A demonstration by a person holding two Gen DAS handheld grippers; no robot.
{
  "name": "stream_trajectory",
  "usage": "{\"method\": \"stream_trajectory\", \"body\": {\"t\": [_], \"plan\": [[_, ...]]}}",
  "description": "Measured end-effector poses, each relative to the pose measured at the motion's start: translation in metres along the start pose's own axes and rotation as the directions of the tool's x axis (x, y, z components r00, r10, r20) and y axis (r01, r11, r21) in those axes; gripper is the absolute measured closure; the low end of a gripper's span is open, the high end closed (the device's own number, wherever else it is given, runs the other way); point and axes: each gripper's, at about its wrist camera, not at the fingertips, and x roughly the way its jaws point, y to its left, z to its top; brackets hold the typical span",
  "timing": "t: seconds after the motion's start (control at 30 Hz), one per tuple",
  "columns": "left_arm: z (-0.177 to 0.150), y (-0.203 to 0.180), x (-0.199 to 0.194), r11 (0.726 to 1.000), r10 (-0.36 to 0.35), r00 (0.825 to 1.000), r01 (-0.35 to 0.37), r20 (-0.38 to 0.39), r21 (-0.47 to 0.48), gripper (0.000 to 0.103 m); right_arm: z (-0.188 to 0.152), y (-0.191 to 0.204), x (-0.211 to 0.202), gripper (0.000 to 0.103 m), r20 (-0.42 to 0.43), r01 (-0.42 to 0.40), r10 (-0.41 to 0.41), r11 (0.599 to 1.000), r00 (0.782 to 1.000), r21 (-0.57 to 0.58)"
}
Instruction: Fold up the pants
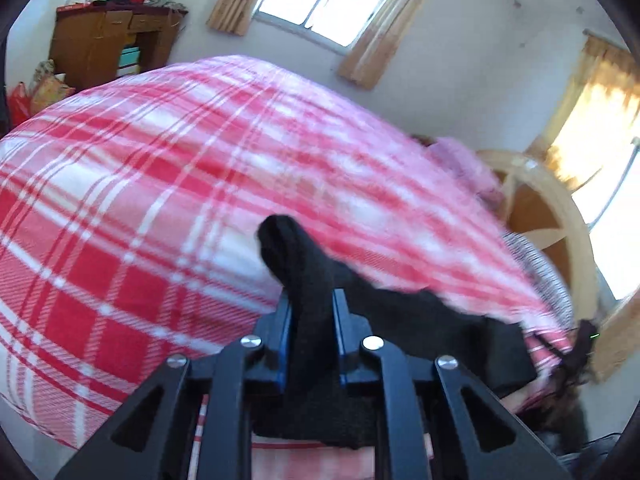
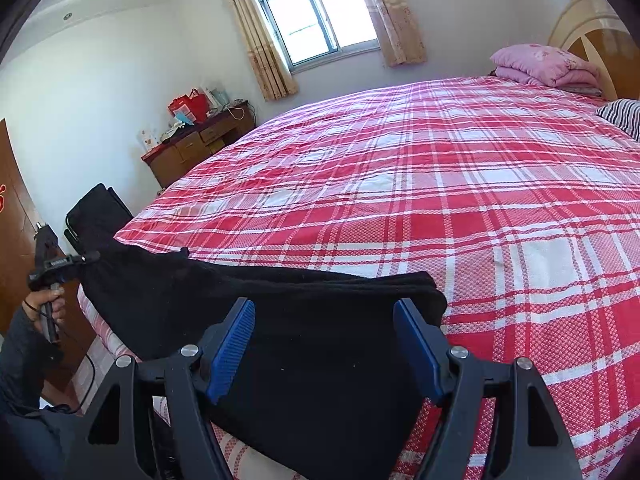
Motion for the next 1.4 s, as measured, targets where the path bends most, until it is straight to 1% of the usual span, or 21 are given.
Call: {"method": "stream_trajectory", "body": {"t": [0.07,0.13,0.2,0.27,0.33,0.43,0.57,0.6,0.67,0.7,0.8,0.87,0.93,1.0,1.1,1.13,1.2,1.23,1.33,1.37,1.4], "plan": [[0.005,-0.015,-0.005,0.999,-0.040,0.999,0.040,0.018,0.013,0.085,0.001,0.001,-0.002,0.030,0.008,0.005,-0.005,1.000,1.000,-0.005],[0.008,-0.037,-0.010,0.997,-0.062,0.998,0.061,0.028,0.047,0.086,0.004,0.002,-0.006,0.030,0.016,0.012,-0.012,1.000,1.000,-0.005],[0.009,-0.055,-0.012,0.993,-0.108,0.994,0.106,0.027,0.051,0.086,0.007,0.002,-0.010,0.030,0.022,0.023,-0.023,1.000,0.999,0.000],[0.010,-0.080,-0.012,0.985,-0.160,0.987,0.158,0.021,0.074,0.088,0.009,0.001,-0.015,0.030,0.020,0.054,-0.054,0.999,0.998,0.009],[0.011,-0.102,-0.007,0.975,-0.200,0.980,0.198,0.010,0.101,0.089,0.009,-0.004,-0.023,0.030,0.019,0.058,-0.058,0.998,0.998,0.029],[0.013,-0.142,0.007,0.953,-0.262,0.965,0.263,-0.027,0.152,0.089,0.006,-0.016,-0.040,0.030,0.020,0.047,-0.048,0.996,0.999,0.070],[0.009,-0.200,0.028,0.903,-0.358,0.927,0.375,-0.114,0.211,0.090,-0.003,-0.032,-0.057,0.030,0.045,0.075,-0.080,0.992,0.996,0.100],[0.008,-0.219,0.036,0.885,-0.373,0.917,0.397,-0.140,0.242,0.090,-0.004,-0.036,-0.060,0.030,0.049,0.079,-0.084,0.991,0.995,0.111],[0.006,-0.242,0.047,0.867,-0.388,0.905,0.423,-0.175,0.265,0.090,-0.006,-0.045,-0.063,0.030,0.055,0.084,-0.092,0.988,0.994,0.132],[0.004,-0.257,0.055,0.854,-0.390,0.899,0.435,-0.201,0.286,0.090,-0.007,-0.050,-0.063,0.030,0.056,0.087,-0.096,0.985,0.994,0.148],[-0.007,-0.290,0.077,0.830,-0.380,0.885,0.454,-0.268,0.323,0.090,-0.007,-0.063,-0.062,0.030,0.059,0.083,-0.096,0.976,0.994,0.200],[-0.016,-0.306,0.089,0.822,-0.365,0.880,0.458,-0.303,0.340,0.090,-0.009,-0.071,-0.061,0.030,0.057,0.082,-0.097,0.971,0.994,0.226],[-0.025,-0.322,0.103,0.808,-0.363,0.866,0.477,-0.345,0.347,0.090,-0.010,-0.075,-0.060,0.030,0.058,0.089,-0.106,0.966,0.993,0.242],[-0.033,-0.335,0.113,0.799,-0.344,0.864,0.475,-0.367,0.369,0.090,-0.011,-0.080,-0.059,0.030,0.059,0.088,-0.107,0.962,0.992,0.259],[-0.048,-0.348,0.131,0.793,-0.301,0.865,0.461,-0.401,0.399,0.090,-0.011,-0.085,-0.058,0.030,0.061,0.085,-0.106,0.956,0.992,0.282],[-0.053,-0.351,0.138,0.791,-0.292,0.862,0.461,-0.414,0.403,0.091,-0.012,-0.085,-0.057,0.030,0.060,0.086,-0.107,0.955,0.992,0.285],[-0.067,-0.358,0.157,0.791,-0.285,0.844,0.475,-0.455,0.386,0.096,-0.014,-0.087,-0.056,0.030,0.057,0.092,-0.113,0.953,0.992,0.290],[-0.072,-0.362,0.162,0.788,-0.287,0.836,0.484,-0.468,0.381,0.096,-0.014,-0.087,-0.055,0.030,0.057,0.093,-0.114,0.953,0.992,0.289],[-0.090,-0.376,0.175,0.769,-0.253,0.835,0.480,-0.488,0.422,0.096,-0.014,-0.085,-0.054,0.030,0.057,0.095,-0.116,0.955,0.992,0.281],[-0.100,-0.380,0.180,0.759,-0.248,0.824,0.492,-0.510,0.426,0.096,-0.015,-0.084,-0.053,0.030,0.056,0.095,-0.115,0.957,0.992,0.276],[-0.106,-0.382,0.180,0.749,-0.238,0.821,0.495,-0.519,0.440,0.096,-0.016,-0.083,-0.054,0.030,0.055,0.095,-0.114,0.958,0.992,0.272]]}}
